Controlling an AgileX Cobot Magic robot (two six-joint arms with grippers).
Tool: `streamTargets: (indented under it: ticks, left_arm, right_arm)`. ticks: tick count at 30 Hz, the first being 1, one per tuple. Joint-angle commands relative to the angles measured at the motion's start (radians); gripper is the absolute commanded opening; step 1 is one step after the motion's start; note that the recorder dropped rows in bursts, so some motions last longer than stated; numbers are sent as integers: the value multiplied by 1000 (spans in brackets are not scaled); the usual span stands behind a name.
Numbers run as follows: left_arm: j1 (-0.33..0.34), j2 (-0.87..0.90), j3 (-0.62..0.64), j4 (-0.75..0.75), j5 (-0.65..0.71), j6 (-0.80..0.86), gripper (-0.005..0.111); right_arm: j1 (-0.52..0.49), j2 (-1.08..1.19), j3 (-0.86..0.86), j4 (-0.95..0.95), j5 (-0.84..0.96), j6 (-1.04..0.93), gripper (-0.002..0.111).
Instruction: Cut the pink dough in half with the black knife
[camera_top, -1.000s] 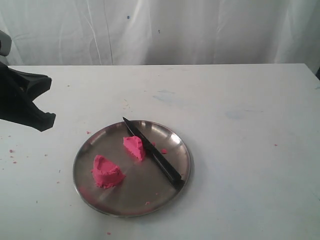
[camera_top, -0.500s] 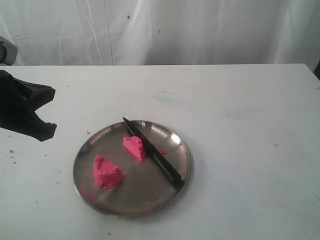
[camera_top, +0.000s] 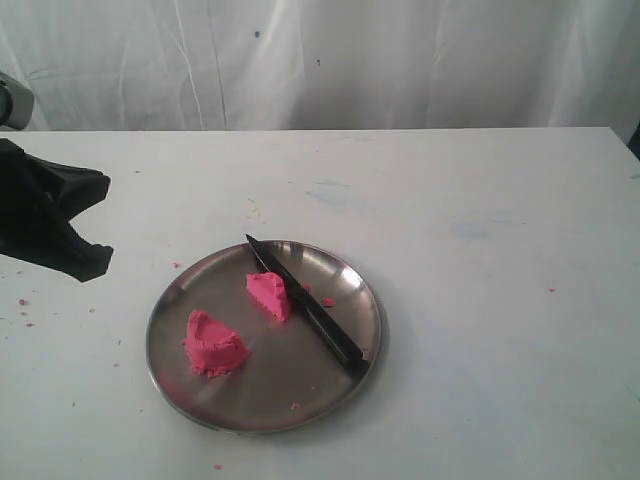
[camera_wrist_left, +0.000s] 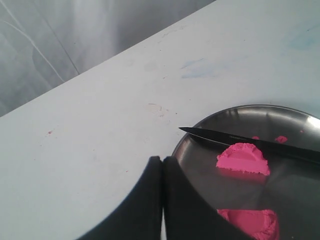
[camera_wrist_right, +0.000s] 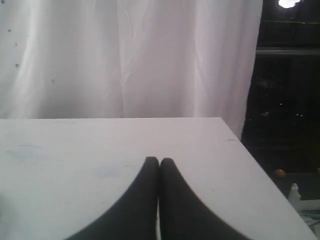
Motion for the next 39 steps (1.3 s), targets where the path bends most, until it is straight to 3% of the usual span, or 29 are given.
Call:
streamTargets:
  ticks: [1,4,24,27,32,35,39]
  left_arm:
    - [-6,-8,5,-11,1,1,0]
    - [-6,-8,5,-11,1,1,0]
    - [5,-61,5,-11,12,1,0]
    - [90,-156,5,-11,75,1,0]
    - [326,-375,5,-11,103,1,0]
    - [407,-454,5,-11,39,1,0]
    - [444,-508,5,-52,-62,-34,0]
  right_arm:
    - [-65,-5,5,-73,94,24,0]
    - [-73,-5,5,-153,253,155,0]
    - [-73,-5,5,-191,265,91,0]
    - [-73,-5,5,-191,265,91,0]
    - [-73,-5,5,-191,265,91,0]
    - [-73,-5,5,-191,265,91,0]
    - [-73,-5,5,-191,265,91,0]
